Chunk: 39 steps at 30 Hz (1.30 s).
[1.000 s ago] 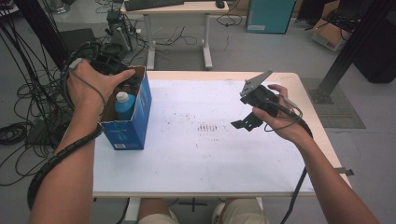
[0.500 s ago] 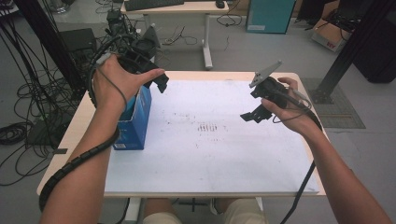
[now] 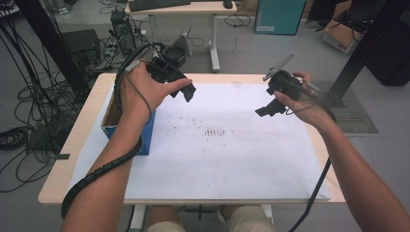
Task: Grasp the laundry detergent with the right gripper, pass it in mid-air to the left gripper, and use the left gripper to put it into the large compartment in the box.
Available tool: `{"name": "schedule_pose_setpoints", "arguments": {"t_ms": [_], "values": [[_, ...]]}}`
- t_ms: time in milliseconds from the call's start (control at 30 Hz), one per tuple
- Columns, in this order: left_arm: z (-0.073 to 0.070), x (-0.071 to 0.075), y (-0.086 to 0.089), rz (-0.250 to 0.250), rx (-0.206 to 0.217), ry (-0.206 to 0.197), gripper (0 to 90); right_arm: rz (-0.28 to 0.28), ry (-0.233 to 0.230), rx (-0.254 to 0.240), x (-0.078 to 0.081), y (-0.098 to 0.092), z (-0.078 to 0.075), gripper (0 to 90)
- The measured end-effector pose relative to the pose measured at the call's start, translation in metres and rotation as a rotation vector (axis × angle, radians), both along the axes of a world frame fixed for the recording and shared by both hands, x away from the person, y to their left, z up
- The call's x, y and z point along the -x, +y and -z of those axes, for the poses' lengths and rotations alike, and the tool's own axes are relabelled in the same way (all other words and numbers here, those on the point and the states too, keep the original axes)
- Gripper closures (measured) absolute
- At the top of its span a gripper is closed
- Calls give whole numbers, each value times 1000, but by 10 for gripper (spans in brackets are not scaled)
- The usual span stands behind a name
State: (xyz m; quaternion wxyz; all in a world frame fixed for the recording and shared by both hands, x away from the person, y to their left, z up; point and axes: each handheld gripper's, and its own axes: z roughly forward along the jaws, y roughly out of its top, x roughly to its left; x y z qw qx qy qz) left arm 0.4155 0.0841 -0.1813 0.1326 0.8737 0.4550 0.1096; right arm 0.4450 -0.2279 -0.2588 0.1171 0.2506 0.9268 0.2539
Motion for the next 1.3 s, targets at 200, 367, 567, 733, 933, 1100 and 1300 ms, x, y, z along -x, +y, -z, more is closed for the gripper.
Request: {"name": "schedule_pose_setpoints", "arguments": {"t_ms": [200, 367, 567, 733, 933, 1100, 1300], "values": [[1, 4, -5, 34, -11, -9, 62, 45, 27, 26, -15, -6, 0, 57], [7, 4, -5, 54, -2, -6, 61, 76, 41, 51, -25, -10, -1, 57], [14, 3, -6, 54, -5, 1, 61, 84, 38, 63, -32, -14, -8, 57], [16, 4, -7, 66, -4, -2, 61, 96, 33, 73, -35, -12, -15, 57], [19, 4, -4, 61, 22, -8, 61, 88, 34, 87, -37, -8, -18, 58], [20, 3, -4, 79, 11, -4, 61, 90, 37, 92, -38, -6, -15, 58], [20, 2, -5, 81, 9, -5, 61, 88, 44, 98, -39, -6, -15, 58]]}}
